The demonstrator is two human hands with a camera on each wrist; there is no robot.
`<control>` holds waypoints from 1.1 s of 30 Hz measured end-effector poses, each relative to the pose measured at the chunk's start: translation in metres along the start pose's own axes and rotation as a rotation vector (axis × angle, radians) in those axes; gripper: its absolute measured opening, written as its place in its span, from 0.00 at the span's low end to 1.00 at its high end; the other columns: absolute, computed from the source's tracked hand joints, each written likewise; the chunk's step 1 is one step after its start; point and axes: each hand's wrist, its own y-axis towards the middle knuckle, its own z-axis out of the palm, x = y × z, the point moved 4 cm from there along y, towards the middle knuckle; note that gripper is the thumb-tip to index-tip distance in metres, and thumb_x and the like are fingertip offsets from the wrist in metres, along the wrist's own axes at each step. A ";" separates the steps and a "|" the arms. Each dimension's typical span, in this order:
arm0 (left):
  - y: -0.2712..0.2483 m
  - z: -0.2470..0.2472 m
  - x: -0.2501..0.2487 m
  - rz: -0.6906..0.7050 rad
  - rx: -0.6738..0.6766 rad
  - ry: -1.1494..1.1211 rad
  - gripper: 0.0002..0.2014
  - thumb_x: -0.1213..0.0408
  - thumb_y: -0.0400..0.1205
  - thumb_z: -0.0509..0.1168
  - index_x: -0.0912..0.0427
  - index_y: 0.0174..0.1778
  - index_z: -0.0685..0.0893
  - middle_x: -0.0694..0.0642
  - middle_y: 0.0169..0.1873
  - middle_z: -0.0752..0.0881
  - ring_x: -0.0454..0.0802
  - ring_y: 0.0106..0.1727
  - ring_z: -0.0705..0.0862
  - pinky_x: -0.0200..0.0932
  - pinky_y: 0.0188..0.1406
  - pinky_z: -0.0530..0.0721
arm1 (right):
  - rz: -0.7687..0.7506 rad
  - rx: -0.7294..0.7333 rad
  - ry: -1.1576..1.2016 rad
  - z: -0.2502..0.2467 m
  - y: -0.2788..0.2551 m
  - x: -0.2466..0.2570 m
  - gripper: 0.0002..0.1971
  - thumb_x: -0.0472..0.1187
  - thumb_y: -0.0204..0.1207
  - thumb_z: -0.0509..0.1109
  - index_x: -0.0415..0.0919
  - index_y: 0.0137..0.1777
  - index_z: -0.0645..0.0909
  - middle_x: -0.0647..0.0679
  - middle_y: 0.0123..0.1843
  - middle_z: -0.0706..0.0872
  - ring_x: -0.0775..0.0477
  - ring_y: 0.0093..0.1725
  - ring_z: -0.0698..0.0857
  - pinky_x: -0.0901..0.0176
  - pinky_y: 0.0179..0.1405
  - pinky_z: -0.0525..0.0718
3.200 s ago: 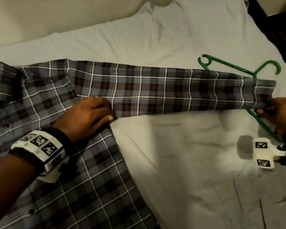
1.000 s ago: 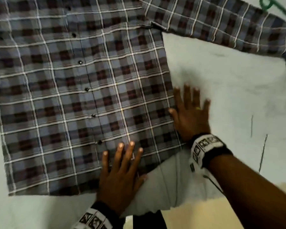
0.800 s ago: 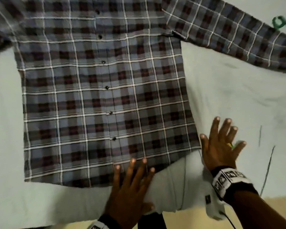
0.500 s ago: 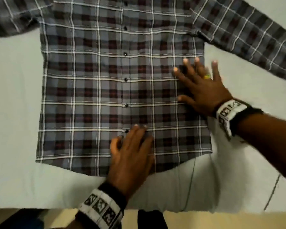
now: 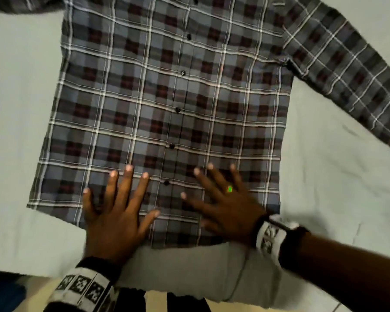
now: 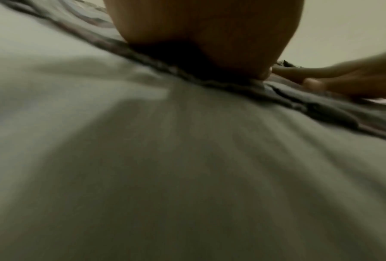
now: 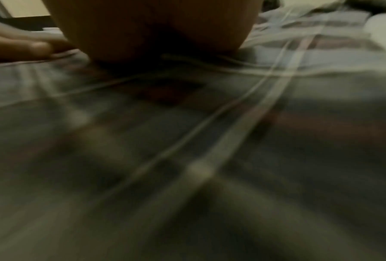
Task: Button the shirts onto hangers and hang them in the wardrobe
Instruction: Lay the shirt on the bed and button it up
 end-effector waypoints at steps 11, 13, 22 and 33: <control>0.000 -0.059 0.027 -0.150 -0.211 -0.155 0.34 0.39 0.83 0.55 0.57 0.79 0.77 0.60 0.76 0.75 0.65 0.75 0.76 0.70 0.74 0.64 | 0.067 -0.087 -0.097 -0.096 0.136 -0.138 0.39 0.70 0.83 0.44 0.54 0.89 0.43 0.42 0.91 0.45 0.31 0.88 0.46 0.16 0.79 0.48; 0.031 -0.059 0.043 -0.103 -0.217 -0.145 0.37 0.38 0.85 0.54 0.55 0.87 0.66 0.63 0.85 0.64 0.67 0.86 0.62 0.72 0.81 0.58 | 0.169 -0.029 -0.091 -0.105 0.160 -0.167 0.41 0.71 0.83 0.44 0.51 0.89 0.37 0.42 0.90 0.40 0.32 0.88 0.43 0.20 0.81 0.48; -0.005 -0.015 0.106 -0.313 -0.007 -0.186 0.44 0.29 0.81 0.45 0.47 0.91 0.47 0.56 0.90 0.46 0.63 0.89 0.51 0.81 0.78 0.52 | -0.071 0.055 0.012 -0.027 0.060 -0.010 0.55 0.77 0.76 0.56 0.35 0.88 0.50 0.30 0.88 0.48 0.26 0.87 0.45 0.25 0.82 0.50; -0.008 0.012 0.115 -0.460 -0.009 -0.227 0.46 0.19 0.74 0.28 0.39 0.82 0.21 0.45 0.85 0.24 0.53 0.83 0.20 0.64 0.74 0.19 | 0.019 -0.045 -0.046 -0.140 0.242 -0.093 0.41 0.71 0.82 0.51 0.62 0.87 0.34 0.45 0.90 0.34 0.32 0.88 0.37 0.21 0.82 0.40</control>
